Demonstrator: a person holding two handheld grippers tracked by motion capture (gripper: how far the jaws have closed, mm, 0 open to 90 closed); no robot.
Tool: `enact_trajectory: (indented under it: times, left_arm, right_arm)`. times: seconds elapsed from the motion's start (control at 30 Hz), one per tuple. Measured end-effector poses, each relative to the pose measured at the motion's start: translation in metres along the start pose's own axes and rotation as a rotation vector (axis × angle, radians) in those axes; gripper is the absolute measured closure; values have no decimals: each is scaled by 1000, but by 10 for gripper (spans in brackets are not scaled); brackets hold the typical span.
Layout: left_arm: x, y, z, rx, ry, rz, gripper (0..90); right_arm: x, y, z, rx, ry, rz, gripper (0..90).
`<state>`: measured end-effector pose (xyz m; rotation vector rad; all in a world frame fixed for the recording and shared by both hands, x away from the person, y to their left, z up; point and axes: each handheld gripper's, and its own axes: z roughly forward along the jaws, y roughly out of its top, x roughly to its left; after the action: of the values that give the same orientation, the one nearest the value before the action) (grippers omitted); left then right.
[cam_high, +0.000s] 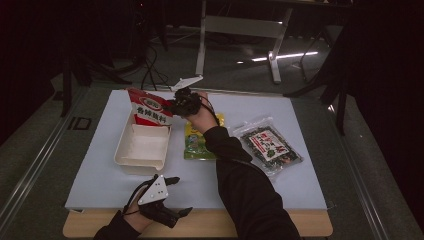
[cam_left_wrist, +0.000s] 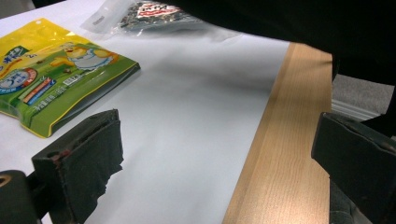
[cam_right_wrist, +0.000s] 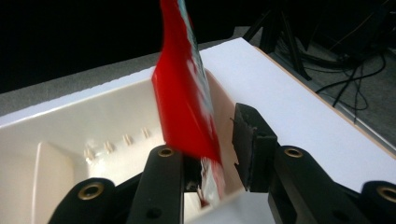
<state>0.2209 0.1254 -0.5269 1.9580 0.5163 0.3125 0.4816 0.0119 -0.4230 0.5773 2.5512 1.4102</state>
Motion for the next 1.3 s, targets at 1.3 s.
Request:
enact_trajectory:
  times: [1.3]
  left_arm:
    - [-1,3,8,-8,0,-1,31]
  right_arm:
    - [-43,-96,-179,56,-182,55,656]
